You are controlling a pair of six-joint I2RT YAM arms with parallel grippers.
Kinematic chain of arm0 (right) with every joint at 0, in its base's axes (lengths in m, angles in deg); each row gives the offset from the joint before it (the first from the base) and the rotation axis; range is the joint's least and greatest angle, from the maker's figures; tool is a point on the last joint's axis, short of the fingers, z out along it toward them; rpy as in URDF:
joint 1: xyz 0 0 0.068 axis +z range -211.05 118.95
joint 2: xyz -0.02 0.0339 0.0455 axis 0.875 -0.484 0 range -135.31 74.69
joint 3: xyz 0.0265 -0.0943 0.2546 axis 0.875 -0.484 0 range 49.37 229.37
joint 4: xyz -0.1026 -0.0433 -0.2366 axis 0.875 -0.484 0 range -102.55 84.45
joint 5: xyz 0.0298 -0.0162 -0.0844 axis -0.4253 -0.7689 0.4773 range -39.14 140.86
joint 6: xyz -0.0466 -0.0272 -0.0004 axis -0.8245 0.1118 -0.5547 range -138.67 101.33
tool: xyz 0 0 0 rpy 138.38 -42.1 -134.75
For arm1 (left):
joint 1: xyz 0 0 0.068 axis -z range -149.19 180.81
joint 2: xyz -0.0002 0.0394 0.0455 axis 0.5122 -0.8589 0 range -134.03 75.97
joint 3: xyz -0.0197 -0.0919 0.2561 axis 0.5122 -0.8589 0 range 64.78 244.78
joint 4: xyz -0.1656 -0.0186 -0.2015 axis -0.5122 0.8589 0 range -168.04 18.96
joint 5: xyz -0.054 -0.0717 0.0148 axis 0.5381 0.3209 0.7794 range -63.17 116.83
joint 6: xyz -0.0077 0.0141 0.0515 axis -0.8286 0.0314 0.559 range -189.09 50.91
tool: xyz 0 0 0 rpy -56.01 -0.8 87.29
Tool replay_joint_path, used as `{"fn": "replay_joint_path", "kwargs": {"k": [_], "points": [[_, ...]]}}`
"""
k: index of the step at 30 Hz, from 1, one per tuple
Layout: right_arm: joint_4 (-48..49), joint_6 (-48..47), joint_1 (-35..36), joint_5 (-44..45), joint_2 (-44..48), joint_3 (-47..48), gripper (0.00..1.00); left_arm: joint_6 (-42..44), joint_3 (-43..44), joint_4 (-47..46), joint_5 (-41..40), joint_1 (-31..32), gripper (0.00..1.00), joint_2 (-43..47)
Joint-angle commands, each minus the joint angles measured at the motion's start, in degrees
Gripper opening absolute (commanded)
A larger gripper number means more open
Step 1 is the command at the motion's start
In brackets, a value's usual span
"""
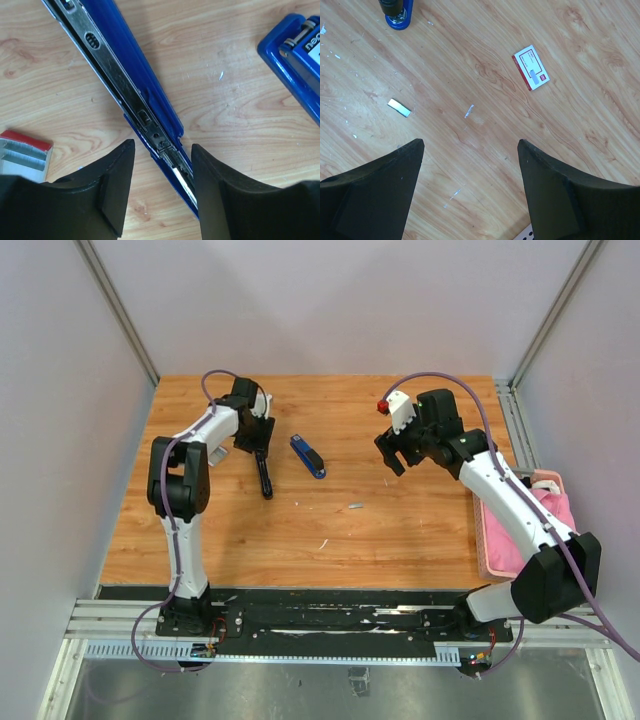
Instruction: Unload the staples from the stapler
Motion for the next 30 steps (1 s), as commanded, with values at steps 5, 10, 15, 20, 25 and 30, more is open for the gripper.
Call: {"fn": "replay_joint_path", "kwargs": {"k": [5,10,15,20,25,30], "points": [[1.4,0.8,-0.9,-1.7,0.7,-0.7,0.77,0.2,4.6,1.1,-2.4,0.7,0.47,-2.7],[1.4,0.9,-1.0,-1.8,0.9,-0.8,0.77,0.4,6.5,1.5,-3.2,0.8,0.42,-4.0],[1.3,1.0,-1.2,-1.9,1.0,-0.9,0.77,0.5,8.5,1.9,-4.0,1.0,0.37,-5.6],[1.3,1.0,-1.4,-2.1,1.0,-0.9,0.77,0.1,11.1,2.3,-4.1,1.3,0.37,-7.6],[1.4,0.9,-1.8,-1.8,0.6,-0.9,0.77,-0.6,17.1,3.2,-4.6,1.5,0.37,-11.3],[1.4,0.8,-2.2,-1.6,0.0,-1.1,0.77,-2.1,25.8,5.1,-4.8,1.5,0.37,-16.9]]}}
